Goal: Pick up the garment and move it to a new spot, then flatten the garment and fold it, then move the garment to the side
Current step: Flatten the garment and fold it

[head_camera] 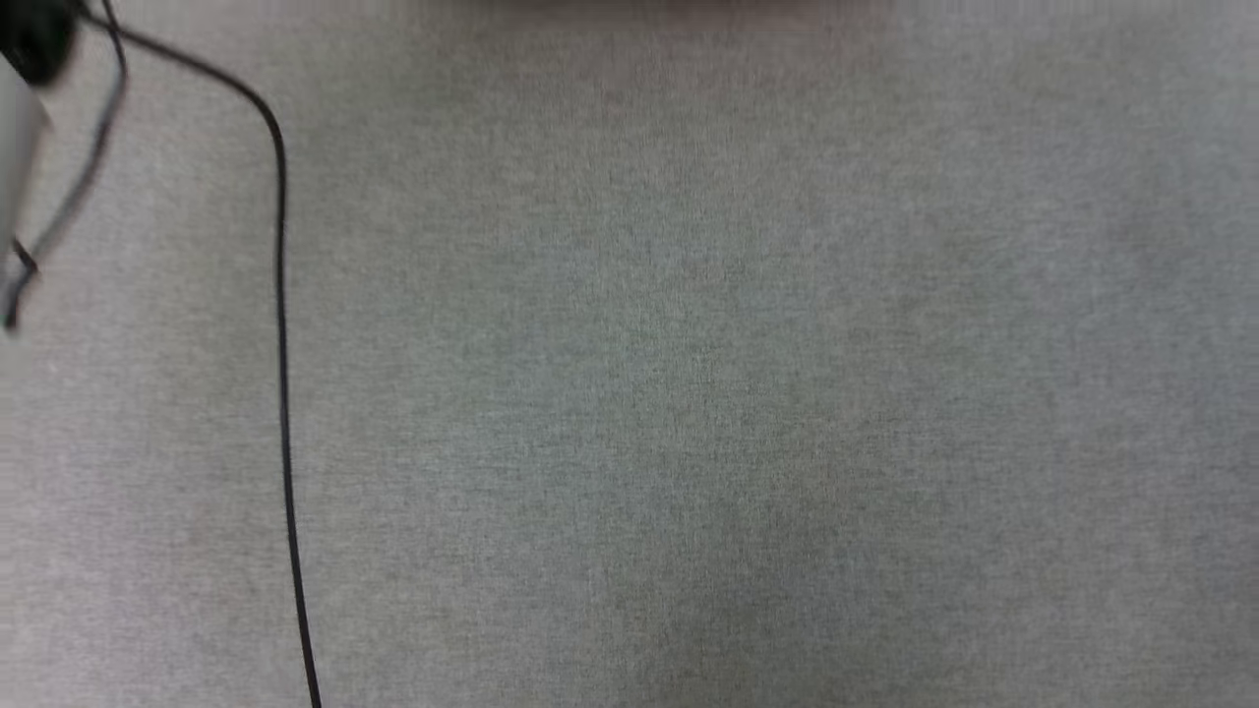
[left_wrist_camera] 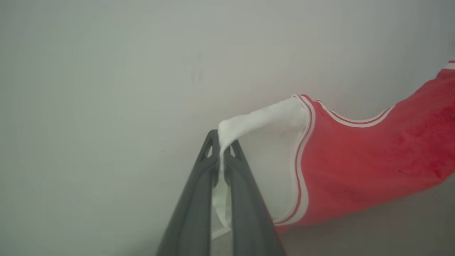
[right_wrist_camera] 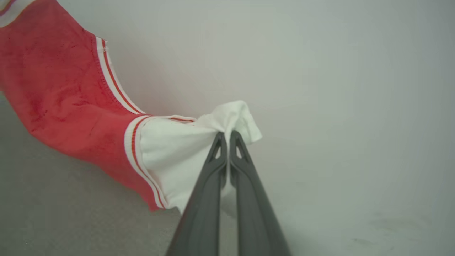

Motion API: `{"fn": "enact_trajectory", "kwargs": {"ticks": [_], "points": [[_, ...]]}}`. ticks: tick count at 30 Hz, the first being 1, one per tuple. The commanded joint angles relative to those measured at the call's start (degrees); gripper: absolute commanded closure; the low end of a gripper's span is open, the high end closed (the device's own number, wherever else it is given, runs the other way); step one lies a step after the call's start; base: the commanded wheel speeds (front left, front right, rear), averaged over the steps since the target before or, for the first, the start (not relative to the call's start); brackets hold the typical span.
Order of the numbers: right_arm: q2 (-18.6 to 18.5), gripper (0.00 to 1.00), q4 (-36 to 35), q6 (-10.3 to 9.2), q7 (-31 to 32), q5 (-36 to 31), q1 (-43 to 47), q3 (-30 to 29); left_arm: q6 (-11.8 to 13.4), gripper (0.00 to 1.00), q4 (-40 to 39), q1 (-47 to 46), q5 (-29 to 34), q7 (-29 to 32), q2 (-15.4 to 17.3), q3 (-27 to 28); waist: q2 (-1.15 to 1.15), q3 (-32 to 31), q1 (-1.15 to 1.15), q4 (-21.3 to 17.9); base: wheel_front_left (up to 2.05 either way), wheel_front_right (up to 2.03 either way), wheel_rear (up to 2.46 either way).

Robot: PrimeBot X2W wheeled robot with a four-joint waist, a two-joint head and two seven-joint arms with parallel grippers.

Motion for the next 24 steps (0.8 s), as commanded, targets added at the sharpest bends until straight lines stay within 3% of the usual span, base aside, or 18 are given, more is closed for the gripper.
{"fn": "enact_trajectory", "kwargs": {"ticks": [1, 9, 19, 24], "points": [[-0.4, 1.0, -0.4, -0.08, -0.3, 0.7, 2.1, 0.6, -0.1, 1.0, -0.1, 2.1, -0.4, -0.4, -0.2, -0.1, 0.0, -2.6, -0.01, 0.4, 0.0, 0.0, 0.0], [-4.6, 1.0, -6.1, -0.08, -2.6, 8.0, 21.0, 4.7, 1.1, 1.0, -4.5, 22.8, -4.7, -2.1, 1.4, -0.3, 0.0, -11.1, -0.01, 1.2, 0.0, 0.0, 0.0], [-9.7, 1.0, -12.9, -0.08, -3.5, 14.4, 44.5, 3.9, 7.4, 1.0, -16.8, 50.8, -9.9, -2.3, 6.2, -2.1, 0.0, -19.2, -0.01, 0.3, 0.0, 0.0, 0.0], [-11.4, 1.0, -14.9, -0.08, -3.5, 15.8, 55.4, 1.8, 10.9, 1.0, -22.9, 60.3, -12.1, -1.5, 8.7, -3.2, 0.0, -21.7, -0.01, 0.1, 0.0, 0.0, 0.0]]}}
